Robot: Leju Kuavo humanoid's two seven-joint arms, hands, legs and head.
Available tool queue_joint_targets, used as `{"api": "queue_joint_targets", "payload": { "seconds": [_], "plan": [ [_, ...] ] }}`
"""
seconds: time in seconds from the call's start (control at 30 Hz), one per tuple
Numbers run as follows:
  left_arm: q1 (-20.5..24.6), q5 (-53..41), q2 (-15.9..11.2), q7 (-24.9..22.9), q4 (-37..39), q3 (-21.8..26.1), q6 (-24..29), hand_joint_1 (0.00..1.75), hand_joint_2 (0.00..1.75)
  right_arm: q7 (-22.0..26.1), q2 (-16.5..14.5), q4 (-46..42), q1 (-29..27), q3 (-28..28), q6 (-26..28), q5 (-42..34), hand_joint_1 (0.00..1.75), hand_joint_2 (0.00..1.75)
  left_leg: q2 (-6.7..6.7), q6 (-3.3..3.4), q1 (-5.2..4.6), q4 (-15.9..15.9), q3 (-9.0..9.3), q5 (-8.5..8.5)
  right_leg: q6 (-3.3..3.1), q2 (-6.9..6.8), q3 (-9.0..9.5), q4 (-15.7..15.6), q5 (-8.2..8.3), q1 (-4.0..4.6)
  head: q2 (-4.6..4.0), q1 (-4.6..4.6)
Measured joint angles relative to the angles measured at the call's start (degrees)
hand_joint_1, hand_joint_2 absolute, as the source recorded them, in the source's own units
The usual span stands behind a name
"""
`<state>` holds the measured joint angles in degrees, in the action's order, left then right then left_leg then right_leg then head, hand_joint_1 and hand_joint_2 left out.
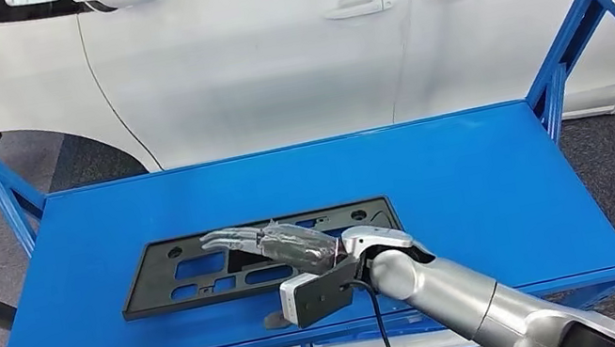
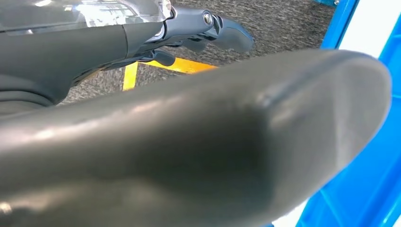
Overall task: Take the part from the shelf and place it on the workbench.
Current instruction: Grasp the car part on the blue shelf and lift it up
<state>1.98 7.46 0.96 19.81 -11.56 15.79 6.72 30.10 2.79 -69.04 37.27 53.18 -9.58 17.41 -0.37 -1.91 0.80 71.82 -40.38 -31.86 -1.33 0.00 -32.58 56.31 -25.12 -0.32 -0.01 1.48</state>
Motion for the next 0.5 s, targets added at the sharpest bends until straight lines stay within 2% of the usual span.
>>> {"api": "queue_joint_targets", "payload": {
  "seconds": [0.03,0.07,0.13,0.2,0.27,0.33,0.37,0.4,0.47,0.5],
  "plan": [
    [-0.1,0.0,0.0,0.0,0.0,0.0,-0.1,0.00,0.00,0.4,0.1,0.7,0.2,0.4,-1.3,-1.1,0.00,1.75,0.01,-0.14,0.05,1.4,-0.83,0.02,0.04,0.01,0.01,0.1,-0.07,-0.01,0.00,0.01],
    [-0.1,-0.1,-0.1,-0.1,0.0,0.0,-0.2,0.00,0.00,0.7,0.6,1.0,0.3,0.7,-2.7,-2.3,0.00,1.75,0.02,-0.21,0.13,0.6,-0.59,1.11,0.14,0.03,0.04,0.2,-0.18,-0.05,0.01,0.01],
    [-0.2,-0.1,-0.3,0.0,0.0,0.1,-0.6,0.00,0.00,0.8,2.9,-0.7,0.4,0.8,-5.6,-4.0,0.00,1.75,0.03,-0.17,0.38,-6.3,2.61,4.79,0.62,0.02,0.14,0.7,-0.62,-0.14,0.01,0.02],
    [-0.2,-0.1,-0.4,0.2,0.0,0.3,-1.0,0.00,0.00,0.3,6.8,-4.7,0.1,-0.1,-8.3,-4.1,0.00,1.75,-0.08,0.33,0.39,-12.2,5.56,6.77,1.27,-0.07,0.11,1.3,-1.16,0.01,0.01,-0.04],
    [-0.5,-0.3,-0.4,0.3,0.0,0.4,-1.2,0.00,0.00,-0.8,10.0,-8.8,-0.7,-1.3,-9.8,-2.0,0.00,1.75,-0.14,1.14,0.15,-13.3,6.17,6.67,1.81,-0.04,0.03,1.4,-1.31,0.17,0.01,-0.22],
    [-0.6,-0.8,-0.4,0.3,0.0,0.4,-1.3,0.00,0.00,-2.0,11.5,-12.2,-2.0,-1.9,-10.4,0.5,0.00,1.75,-0.01,1.91,0.13,-13.5,6.23,6.75,2.40,0.08,-0.02,1.5,-1.54,0.00,0.01,-0.33],
    [-0.4,-1.0,-0.4,0.3,0.0,0.4,-1.4,0.00,0.00,-2.7,12.0,-13.5,-2.6,-2.0,-10.2,1.7,0.00,1.75,0.06,2.30,0.17,-13.7,6.29,6.83,2.68,0.11,-0.45,2.5,-2.30,-0.10,0.01,-0.40],
    [-0.3,-1.3,-0.4,0.3,0.0,0.4,-1.5,0.00,0.00,-3.2,12.2,-14.5,-3.1,-2.0,-9.8,2.6,0.00,1.75,0.10,2.62,0.25,-13.9,6.34,6.93,2.94,0.11,-1.42,4.7,-3.64,-0.19,0.01,-0.49],
    [-0.1,-1.6,-0.4,0.3,0.0,0.4,-1.6,0.00,0.00,-4.1,12.5,-16.1,-4.2,-1.9,-8.5,4.4,0.00,1.75,0.13,3.01,0.21,-13.9,6.32,6.91,3.25,0.08,-5.01,12.2,-7.32,-0.29,0.01,-0.66],
    [0.0,-1.7,-0.4,0.2,0.0,0.4,-1.7,0.00,0.00,-4.4,12.5,-16.7,-4.8,-1.9,-7.4,5.5,0.00,1.75,0.12,3.07,0.17,-13.9,6.32,6.88,3.34,0.08,-6.87,15.8,-8.60,-0.33,0.00,-0.67]
  ]
}}
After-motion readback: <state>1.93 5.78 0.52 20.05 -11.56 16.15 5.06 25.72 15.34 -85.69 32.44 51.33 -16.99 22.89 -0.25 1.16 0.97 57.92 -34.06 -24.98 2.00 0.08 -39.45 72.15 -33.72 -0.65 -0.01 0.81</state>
